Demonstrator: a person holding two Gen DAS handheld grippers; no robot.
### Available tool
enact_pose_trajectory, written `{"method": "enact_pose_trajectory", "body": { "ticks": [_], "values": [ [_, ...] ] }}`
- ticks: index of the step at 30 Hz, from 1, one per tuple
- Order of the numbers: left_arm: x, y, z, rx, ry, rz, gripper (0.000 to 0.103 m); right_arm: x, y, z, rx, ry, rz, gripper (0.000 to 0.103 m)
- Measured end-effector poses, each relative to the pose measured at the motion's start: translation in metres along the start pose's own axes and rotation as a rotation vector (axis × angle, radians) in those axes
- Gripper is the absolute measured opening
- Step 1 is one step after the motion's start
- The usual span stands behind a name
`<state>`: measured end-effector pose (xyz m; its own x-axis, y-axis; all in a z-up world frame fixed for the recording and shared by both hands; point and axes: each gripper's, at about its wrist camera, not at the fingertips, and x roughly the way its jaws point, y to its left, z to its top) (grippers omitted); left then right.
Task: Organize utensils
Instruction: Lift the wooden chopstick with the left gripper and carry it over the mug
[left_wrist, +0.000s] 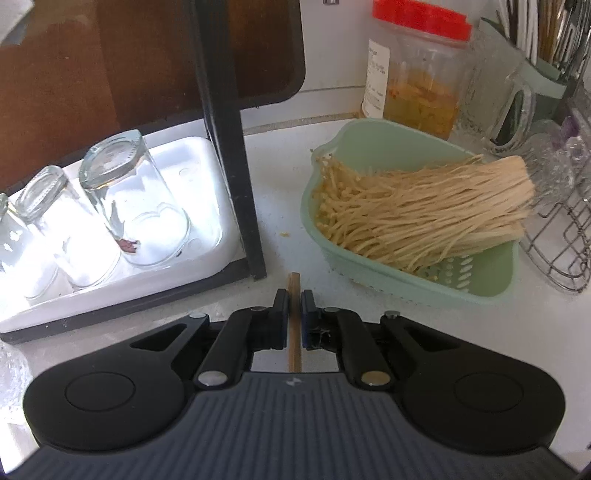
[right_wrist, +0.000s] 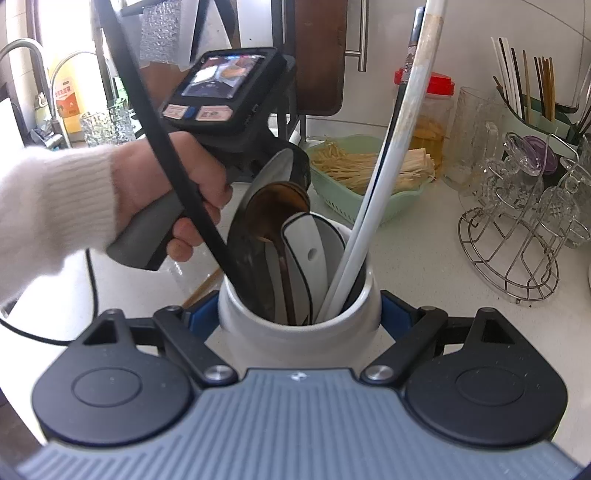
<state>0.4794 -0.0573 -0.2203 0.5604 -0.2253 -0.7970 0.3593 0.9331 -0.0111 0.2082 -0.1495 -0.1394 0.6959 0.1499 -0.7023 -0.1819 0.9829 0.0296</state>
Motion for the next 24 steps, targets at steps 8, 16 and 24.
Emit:
{"method": "enact_pose_trajectory", "body": {
  "ticks": [8, 16, 24],
  "values": [
    [-0.046, 0.006, -0.006, -0.005, -0.035, -0.038, 0.007, 0.002, 0.001, 0.001, 0.007, 0.002, -0.009, 0.091],
    [-0.098, 0.014, -0.018, -0.023, -0.054, -0.043, 0.007, 0.003, 0.002, 0.000, 0.013, -0.005, -0.015, 0.091],
    [-0.145, 0.025, -0.024, -0.046, -0.087, -0.041, 0.007, 0.002, 0.001, 0.001, 0.022, -0.004, -0.017, 0.091]
  ]
}}
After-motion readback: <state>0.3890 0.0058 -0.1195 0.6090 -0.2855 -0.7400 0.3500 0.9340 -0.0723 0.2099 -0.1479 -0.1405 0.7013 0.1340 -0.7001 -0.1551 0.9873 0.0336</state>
